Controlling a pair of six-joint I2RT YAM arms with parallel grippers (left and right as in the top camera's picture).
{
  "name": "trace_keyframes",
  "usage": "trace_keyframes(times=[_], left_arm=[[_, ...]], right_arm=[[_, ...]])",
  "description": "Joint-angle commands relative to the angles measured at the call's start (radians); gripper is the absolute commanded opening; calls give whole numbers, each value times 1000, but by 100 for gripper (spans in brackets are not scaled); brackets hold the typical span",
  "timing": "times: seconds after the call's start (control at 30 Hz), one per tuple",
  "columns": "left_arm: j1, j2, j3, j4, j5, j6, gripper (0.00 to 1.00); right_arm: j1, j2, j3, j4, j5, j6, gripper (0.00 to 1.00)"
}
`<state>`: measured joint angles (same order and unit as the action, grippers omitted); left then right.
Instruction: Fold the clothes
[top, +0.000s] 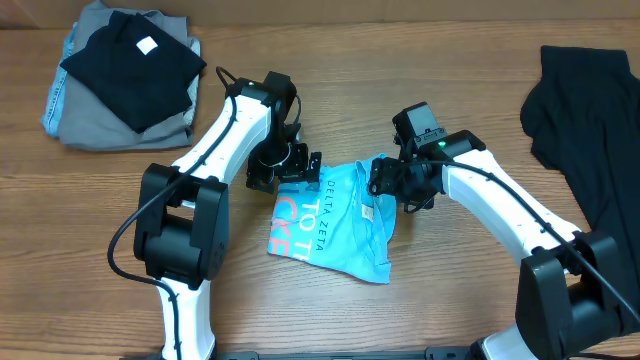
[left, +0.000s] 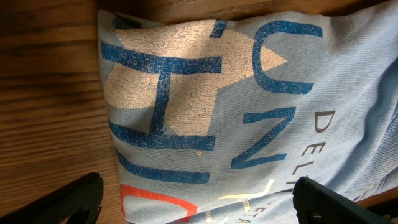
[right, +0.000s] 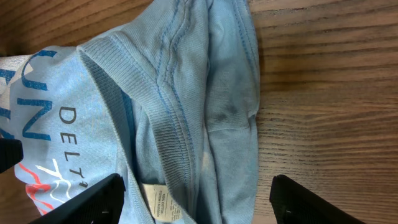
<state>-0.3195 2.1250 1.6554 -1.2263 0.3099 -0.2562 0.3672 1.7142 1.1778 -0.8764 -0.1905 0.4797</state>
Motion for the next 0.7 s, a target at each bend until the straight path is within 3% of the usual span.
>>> trace_keyframes(times=[0.0,0.33,0.43,0.57,0.67], left_arm=[[-1,7,-2,5,-7,-6,100],[-1,7,-2,4,-7,-6,100],[-1,7,-2,4,-6,-6,100],[-1,7,-2,5,-7,-6,100],[-1,7,-2,5,-7,-6,100]], right_arm=[[-1,1,20,1,14,12,79],[0,1,20,-26,14,-19,77],[0,1,19,-30,14,-42,73],[0,1,19,-32,14,-42,58],[0,2,19,-32,14,-42,56]])
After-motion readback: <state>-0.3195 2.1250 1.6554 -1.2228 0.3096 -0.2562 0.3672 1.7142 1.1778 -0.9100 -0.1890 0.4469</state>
